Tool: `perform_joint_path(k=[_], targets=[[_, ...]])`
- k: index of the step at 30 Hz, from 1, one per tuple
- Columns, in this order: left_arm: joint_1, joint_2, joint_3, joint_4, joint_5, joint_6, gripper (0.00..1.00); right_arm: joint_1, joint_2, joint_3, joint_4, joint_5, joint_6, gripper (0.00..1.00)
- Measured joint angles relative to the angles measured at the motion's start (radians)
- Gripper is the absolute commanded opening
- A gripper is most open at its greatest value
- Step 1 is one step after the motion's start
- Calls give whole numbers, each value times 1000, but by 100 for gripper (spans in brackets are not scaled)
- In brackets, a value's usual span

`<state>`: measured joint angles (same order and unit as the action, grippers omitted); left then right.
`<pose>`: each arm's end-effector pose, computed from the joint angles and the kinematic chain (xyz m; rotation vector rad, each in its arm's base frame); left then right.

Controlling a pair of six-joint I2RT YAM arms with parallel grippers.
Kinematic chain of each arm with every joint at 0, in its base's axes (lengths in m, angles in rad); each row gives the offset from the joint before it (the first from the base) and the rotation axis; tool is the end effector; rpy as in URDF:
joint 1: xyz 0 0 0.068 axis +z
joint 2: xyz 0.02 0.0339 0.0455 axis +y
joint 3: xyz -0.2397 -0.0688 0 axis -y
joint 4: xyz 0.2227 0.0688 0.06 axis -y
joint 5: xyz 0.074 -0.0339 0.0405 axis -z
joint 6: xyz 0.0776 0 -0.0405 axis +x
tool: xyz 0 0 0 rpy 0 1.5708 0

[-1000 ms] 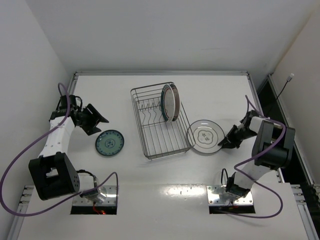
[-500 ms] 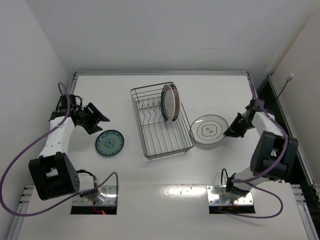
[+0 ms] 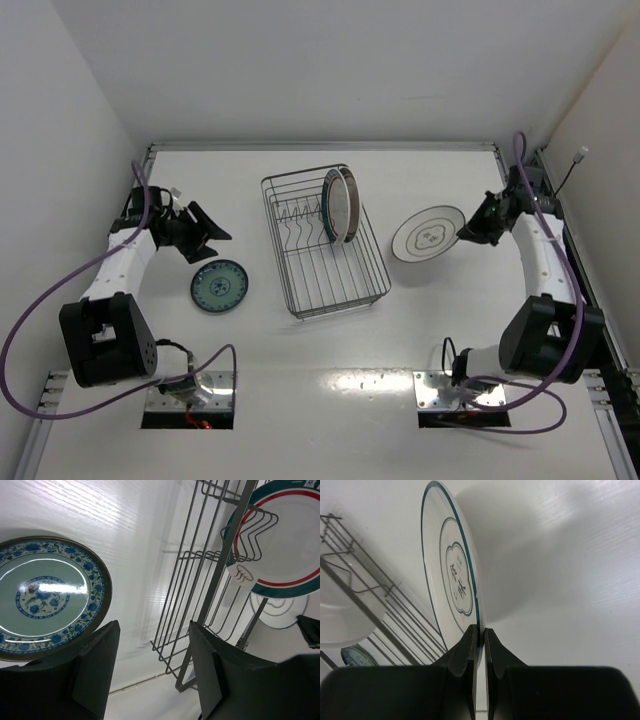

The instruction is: Load the plates into the dish rack

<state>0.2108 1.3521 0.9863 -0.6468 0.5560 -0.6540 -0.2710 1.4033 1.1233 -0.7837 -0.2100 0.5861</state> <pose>0.2741 0.0168 0.2052 -0.8907 2.4342 -0.8820 0.2774 -0.0603 0.2149 1.0346 2.4385 0.3833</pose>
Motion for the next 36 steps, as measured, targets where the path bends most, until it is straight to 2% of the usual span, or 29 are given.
perform_joint_path(k=[11,15,19,26,29,36], targets=[[-14,8,2,2,3,11,54,132,-68,330,-44,92,21,0],[-14,8,7,-1,-13,18,54,223,-80,426,-60,140,20,0],[-14,8,10,-13,-43,26,54,365,-51,551,-74,212,10,0],[-12,-3,19,-29,-102,44,54,689,126,781,-106,417,-42,0],[-8,-4,19,-39,-119,48,54,798,216,830,-138,529,-63,0],[-8,-4,19,-50,-130,52,54,928,429,959,-244,769,-141,0]])
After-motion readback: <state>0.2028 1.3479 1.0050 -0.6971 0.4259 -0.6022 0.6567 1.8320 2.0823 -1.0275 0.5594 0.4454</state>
